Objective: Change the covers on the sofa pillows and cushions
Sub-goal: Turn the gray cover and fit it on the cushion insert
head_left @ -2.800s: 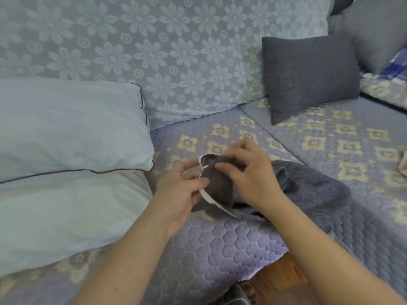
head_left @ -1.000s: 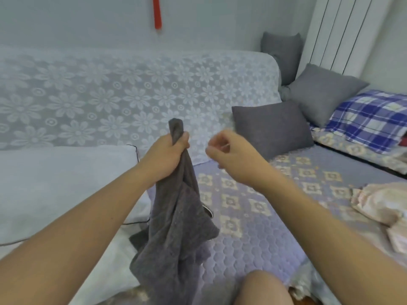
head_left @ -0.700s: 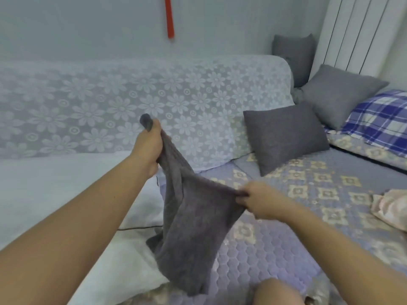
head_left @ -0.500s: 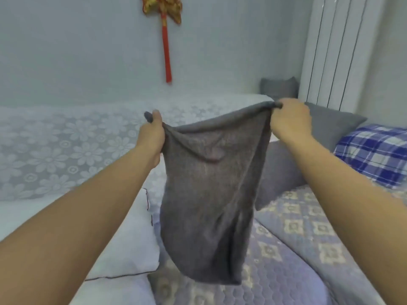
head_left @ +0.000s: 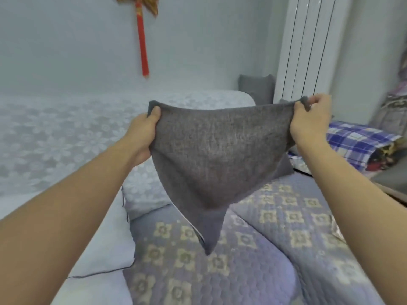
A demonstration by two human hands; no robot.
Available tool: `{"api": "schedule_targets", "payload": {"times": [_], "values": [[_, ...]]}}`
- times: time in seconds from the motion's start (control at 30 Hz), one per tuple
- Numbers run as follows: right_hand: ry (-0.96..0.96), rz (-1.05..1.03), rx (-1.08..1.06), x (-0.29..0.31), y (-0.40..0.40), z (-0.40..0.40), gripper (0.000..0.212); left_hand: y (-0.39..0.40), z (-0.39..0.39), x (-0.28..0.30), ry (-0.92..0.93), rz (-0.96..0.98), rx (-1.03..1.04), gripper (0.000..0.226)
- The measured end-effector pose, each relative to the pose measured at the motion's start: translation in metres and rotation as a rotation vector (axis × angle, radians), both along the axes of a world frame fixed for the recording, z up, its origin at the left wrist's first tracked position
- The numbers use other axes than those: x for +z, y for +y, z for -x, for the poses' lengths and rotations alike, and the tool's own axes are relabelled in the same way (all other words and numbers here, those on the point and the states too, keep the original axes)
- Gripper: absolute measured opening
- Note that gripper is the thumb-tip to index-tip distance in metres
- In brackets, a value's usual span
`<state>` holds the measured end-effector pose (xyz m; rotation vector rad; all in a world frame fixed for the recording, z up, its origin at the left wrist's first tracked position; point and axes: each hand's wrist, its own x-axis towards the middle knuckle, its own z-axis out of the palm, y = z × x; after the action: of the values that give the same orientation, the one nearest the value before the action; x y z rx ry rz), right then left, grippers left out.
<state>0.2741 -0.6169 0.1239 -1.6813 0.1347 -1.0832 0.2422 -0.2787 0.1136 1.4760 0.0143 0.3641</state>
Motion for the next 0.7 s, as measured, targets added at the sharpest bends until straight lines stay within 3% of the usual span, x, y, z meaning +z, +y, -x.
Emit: {"api": "schedule_targets", "payload": {"times": [0.07,0.1,0.17,0.2,0.23,0.3,0.37,0.47,0.53,0.63,0.7], "values": [[0.092,-0.043,-0.019,-0.005,-0.001,-0.007,0.014,-0.010,0.012,0.016,-0.025,0.161,-0.123,0.031],[0.221,0.034,-0.038,-0.011,-0.001,-0.012,0.023,-0.016,0.021,0.024,-0.034,0.221,-0.201,0.031],[0.467,0.352,-0.059,-0.028,0.006,-0.018,0.049,-0.030,0.029,0.028,-0.036,0.197,-0.303,0.031],[0.476,0.467,0.026,-0.035,0.017,-0.018,0.059,-0.040,0.030,0.024,-0.027,0.118,-0.321,0.028],[0.441,0.485,0.232,-0.042,0.032,-0.013,0.064,-0.051,0.030,0.017,-0.011,0.023,-0.329,0.025],[0.415,0.251,0.823,-0.054,0.065,0.006,0.056,-0.071,0.029,-0.005,0.031,-0.158,-0.342,0.020],[0.380,0.126,1.107,-0.073,0.082,0.015,0.037,-0.083,0.029,-0.033,0.094,-0.218,-0.382,0.019],[0.289,0.050,0.980,-0.107,0.077,0.012,0.026,-0.078,0.044,-0.085,0.153,-0.222,-0.441,0.015],[0.316,0.004,0.858,-0.131,0.068,0.009,0.033,-0.070,0.060,-0.125,0.157,-0.428,-0.461,0.017],[0.354,0.123,0.702,-0.170,0.070,0.019,0.046,-0.055,0.080,-0.186,0.164,-0.776,-0.281,0.027],[0.456,0.189,0.809,-0.197,0.081,0.031,0.065,-0.044,0.089,-0.220,0.139,-0.784,-0.144,0.027]]}}
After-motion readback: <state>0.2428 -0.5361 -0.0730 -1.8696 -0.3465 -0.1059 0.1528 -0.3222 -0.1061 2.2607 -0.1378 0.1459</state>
